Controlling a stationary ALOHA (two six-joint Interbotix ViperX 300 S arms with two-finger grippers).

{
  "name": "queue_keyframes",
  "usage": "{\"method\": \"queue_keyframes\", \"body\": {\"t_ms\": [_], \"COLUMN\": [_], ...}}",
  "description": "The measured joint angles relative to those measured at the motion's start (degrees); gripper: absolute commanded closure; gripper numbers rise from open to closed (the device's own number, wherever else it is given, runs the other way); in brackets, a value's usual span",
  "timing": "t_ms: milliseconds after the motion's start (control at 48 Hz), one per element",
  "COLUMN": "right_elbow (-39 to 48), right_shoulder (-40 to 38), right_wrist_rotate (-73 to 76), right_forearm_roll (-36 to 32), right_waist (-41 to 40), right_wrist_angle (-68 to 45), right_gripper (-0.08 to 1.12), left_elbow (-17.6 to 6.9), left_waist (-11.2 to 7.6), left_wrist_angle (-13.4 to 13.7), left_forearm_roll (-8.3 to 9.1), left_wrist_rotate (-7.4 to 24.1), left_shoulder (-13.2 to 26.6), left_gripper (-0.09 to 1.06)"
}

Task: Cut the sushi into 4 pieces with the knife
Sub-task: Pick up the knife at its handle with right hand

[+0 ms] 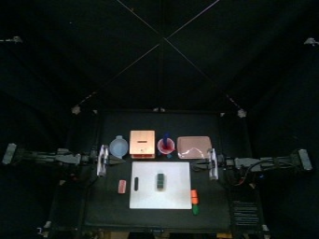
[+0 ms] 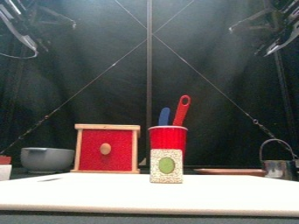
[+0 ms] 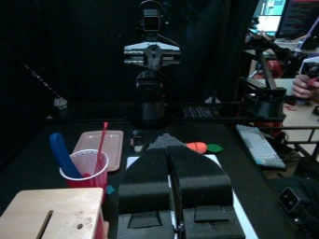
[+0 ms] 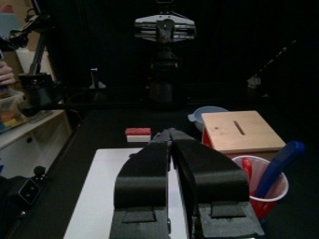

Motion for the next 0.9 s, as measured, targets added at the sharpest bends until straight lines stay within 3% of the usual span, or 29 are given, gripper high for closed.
{"method": "queue_keyframes", "body": {"t_ms": [250,375,500,646,896], "right_elbow": [-0.97,-6.15,-13.8,-23.12,-34.37], "right_shoulder": [2.9,6.86,12.39,19.16,28.65], "right_wrist_rotate": [0.35,0.44,0.35,0.35,0.18], "right_forearm_roll": [1.05,3.08,3.69,3.69,2.37], "right_waist": [-0.97,-2.81,-5.45,-8.17,-11.51], "right_wrist_angle": [2.81,8.09,17.49,30.5,44.82], "right_gripper": [0.99,0.98,0.9,0.64,0.04], "left_elbow": [0.0,0.0,0.0,0.0,0.35], "left_waist": [-0.18,-0.18,-0.18,-0.18,-0.18], "left_wrist_angle": [-1.76,-4.48,-5.27,-5.36,-5.36], "left_forearm_roll": [0.0,0.18,0.26,0.18,0.18], "left_wrist_rotate": [0.35,0.18,0.09,0.09,-0.09], "left_shoulder": [4.75,6.5,7.82,8.79,8.96], "left_gripper": [0.95,0.89,0.81,0.74,0.7]}}
